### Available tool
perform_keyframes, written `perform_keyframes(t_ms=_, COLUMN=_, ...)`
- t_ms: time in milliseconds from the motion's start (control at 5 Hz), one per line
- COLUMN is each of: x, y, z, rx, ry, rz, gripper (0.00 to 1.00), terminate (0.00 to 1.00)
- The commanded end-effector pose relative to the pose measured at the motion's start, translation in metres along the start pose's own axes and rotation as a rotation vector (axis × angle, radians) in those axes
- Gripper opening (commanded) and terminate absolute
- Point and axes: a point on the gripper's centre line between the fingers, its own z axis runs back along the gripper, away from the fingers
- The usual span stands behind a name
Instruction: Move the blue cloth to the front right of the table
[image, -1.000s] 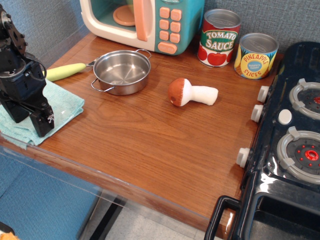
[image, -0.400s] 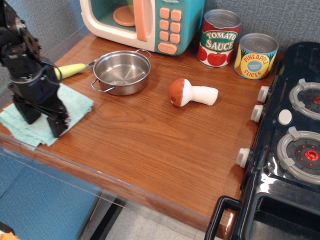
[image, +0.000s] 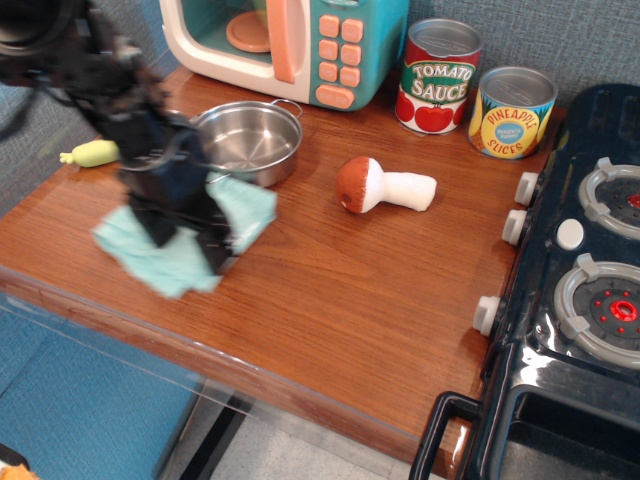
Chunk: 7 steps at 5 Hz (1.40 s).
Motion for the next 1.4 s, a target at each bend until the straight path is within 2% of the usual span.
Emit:
perform_keyframes(t_ms=0, x=-0.036, y=-0.13, z=-0.026, rx=-0.119, ry=0.201, rz=-0.106, gripper=1.0, terminate=0.0)
perform_keyframes(t_ms=400, x=-0.039, y=-0.169, z=-0.016, rx=-0.05, ry=0.244, rz=-0.096, gripper=1.0, terminate=0.0)
perform_keyframes(t_ms=600, x=-0.037, y=-0.162, z=-0.004, rx=-0.015, ry=0.229, rz=-0.052, gripper=1.0, terminate=0.0)
perform_keyframes(t_ms=800, x=-0.024, y=-0.158, z=0.02, rx=0.022, ry=0.186, rz=-0.023, gripper=1.0, terminate=0.0)
perform_keyframes(t_ms=1000, x=-0.018, y=-0.16, z=0.057, rx=0.076, ry=0.12, rz=0.006, gripper=1.0, terminate=0.0)
perform_keyframes(t_ms=1200, x=-0.018, y=-0.164, z=0.083, rx=0.113, ry=0.074, rz=0.005, gripper=1.0, terminate=0.0)
